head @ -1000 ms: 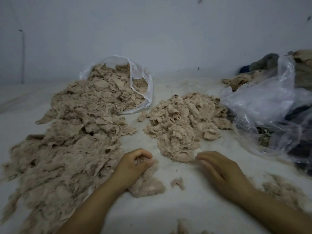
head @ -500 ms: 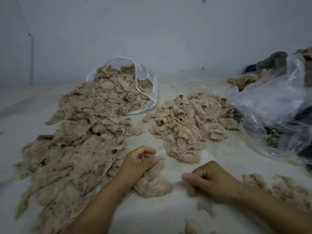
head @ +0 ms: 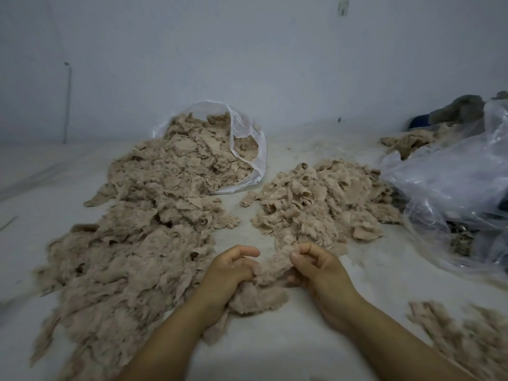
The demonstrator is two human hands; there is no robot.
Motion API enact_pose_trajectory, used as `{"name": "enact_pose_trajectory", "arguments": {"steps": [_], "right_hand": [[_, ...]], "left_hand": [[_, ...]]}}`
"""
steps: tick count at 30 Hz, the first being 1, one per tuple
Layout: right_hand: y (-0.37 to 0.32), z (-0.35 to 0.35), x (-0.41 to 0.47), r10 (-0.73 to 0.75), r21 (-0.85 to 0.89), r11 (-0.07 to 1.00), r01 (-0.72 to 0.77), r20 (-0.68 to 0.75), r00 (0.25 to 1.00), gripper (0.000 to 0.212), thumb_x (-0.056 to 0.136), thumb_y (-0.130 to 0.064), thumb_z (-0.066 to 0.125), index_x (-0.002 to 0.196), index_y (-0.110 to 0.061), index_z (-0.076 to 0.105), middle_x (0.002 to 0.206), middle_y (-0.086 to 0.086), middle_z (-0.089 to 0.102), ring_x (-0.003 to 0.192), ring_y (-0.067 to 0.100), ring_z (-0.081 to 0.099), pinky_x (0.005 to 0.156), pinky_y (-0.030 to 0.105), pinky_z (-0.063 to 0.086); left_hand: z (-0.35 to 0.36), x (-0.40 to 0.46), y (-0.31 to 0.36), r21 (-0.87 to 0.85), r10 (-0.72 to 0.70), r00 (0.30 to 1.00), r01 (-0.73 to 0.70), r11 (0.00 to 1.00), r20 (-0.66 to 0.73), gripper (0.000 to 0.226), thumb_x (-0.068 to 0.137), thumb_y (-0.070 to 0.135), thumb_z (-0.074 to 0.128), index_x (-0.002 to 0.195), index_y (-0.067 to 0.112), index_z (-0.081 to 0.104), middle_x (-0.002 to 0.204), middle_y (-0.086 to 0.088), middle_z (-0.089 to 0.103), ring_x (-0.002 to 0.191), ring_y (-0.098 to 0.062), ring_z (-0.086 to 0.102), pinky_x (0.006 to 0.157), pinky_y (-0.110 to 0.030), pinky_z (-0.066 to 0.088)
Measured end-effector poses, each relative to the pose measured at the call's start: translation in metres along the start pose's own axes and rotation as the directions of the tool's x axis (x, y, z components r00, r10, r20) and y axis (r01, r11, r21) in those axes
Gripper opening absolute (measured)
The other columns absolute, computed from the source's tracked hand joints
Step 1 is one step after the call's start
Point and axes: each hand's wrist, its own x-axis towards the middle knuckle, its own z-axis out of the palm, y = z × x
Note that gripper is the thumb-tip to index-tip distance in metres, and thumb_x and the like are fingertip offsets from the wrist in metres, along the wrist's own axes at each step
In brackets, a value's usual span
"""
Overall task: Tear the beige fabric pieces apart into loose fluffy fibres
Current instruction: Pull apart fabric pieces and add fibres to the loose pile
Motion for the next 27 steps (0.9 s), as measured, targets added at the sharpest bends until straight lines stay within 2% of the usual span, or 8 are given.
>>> {"name": "enact_pose_trajectory", "arguments": {"steps": [3,5,10,13,15,18,23,27], "right_hand": [[0.005,-0.001,0.000,0.032,0.042,0.999,-0.035,0.070,0.997,0.006,0.083,-0.008,0.062,0.088,-0.004,0.060,0.071,0.007,0.066,0.062,0.016,0.063,0.060,0.028,0.055],[0.006,0.002,-0.002,0.048,0.020,0.999,-0.051,0.118,0.992,0.018,0.076,-0.018,0.068,0.089,-0.006,0.064,0.077,0.008,0.067,0.068,0.016,0.064,0.061,0.027,0.054],[0.007,0.007,-0.005,-0.024,-0.150,0.988,0.035,0.073,0.997,0.013,0.082,-0.005,0.068,0.071,-0.013,0.068,0.062,0.004,0.063,0.054,0.011,0.059,0.051,0.022,0.051],[0.010,0.010,-0.009,-0.031,-0.328,0.942,0.068,0.116,0.993,0.014,0.082,-0.005,0.071,0.070,-0.012,0.069,0.053,-0.004,0.058,0.049,0.007,0.053,0.050,0.022,0.049],[0.009,0.010,-0.010,-0.045,-0.347,0.935,0.076,0.096,0.994,0.015,0.079,-0.007,0.074,0.067,-0.013,0.068,0.050,-0.006,0.055,0.045,0.006,0.048,0.045,0.021,0.046],[0.004,0.004,-0.008,-0.106,-0.287,0.952,0.111,0.031,0.994,0.013,0.082,-0.011,0.071,0.070,-0.012,0.065,0.049,0.000,0.052,0.040,0.010,0.043,0.038,0.023,0.038],[-0.002,0.000,-0.008,-0.170,-0.070,0.983,0.170,0.002,0.985,0.010,0.087,-0.003,0.061,0.078,-0.005,0.057,0.060,0.003,0.064,0.050,0.016,0.061,0.048,0.022,0.050],[0.001,-0.002,-0.008,-0.226,-0.024,0.973,0.228,0.069,0.972,0.010,0.077,-0.013,0.065,0.075,-0.007,0.057,0.061,-0.005,0.063,0.058,0.007,0.063,0.055,0.016,0.048]], "left_hand": [[0.000,0.002,0.000,-0.012,0.016,0.995,-0.017,1.000,-0.095,0.024,0.084,-0.005,0.052,0.092,0.012,0.067,0.069,0.002,0.066,0.067,-0.012,0.058,0.059,-0.019,0.046],[0.000,0.000,-0.001,-0.024,0.060,0.998,-0.061,0.998,-0.029,0.011,0.086,0.016,0.064,0.096,0.014,0.068,0.072,0.004,0.067,0.070,-0.008,0.061,0.062,-0.016,0.048],[0.003,0.000,-0.013,0.119,0.052,0.989,-0.069,0.991,0.139,0.049,0.062,0.048,0.081,0.103,0.025,0.069,0.097,0.000,0.072,0.092,-0.014,0.068,0.078,-0.024,0.052],[0.009,0.000,-0.011,0.148,0.174,0.979,-0.188,0.971,0.105,0.014,0.077,0.036,0.074,0.079,0.023,0.071,0.077,0.004,0.070,0.073,-0.010,0.065,0.066,-0.017,0.049],[0.009,0.004,-0.011,0.162,0.249,0.967,-0.238,0.958,-0.049,0.022,0.088,0.018,0.062,0.066,0.019,0.062,0.058,0.006,0.055,0.057,-0.008,0.049,0.053,-0.015,0.041],[0.000,0.006,-0.005,0.093,0.257,0.937,-0.241,0.966,-0.237,0.032,0.094,0.019,0.052,0.063,0.015,0.047,0.053,0.007,0.045,0.053,-0.009,0.042,0.052,-0.015,0.037],[0.004,-0.004,-0.002,0.160,0.165,0.985,-0.171,0.972,0.048,0.031,0.080,0.045,0.056,0.065,0.018,0.050,0.061,0.006,0.049,0.056,-0.005,0.045,0.051,-0.017,0.039],[0.009,-0.010,0.000,0.186,0.120,0.975,-0.155,0.970,0.185,0.030,0.081,0.022,0.069,0.062,0.016,0.046,0.053,0.006,0.059,0.049,-0.004,0.048,0.048,-0.015,0.037]]}}
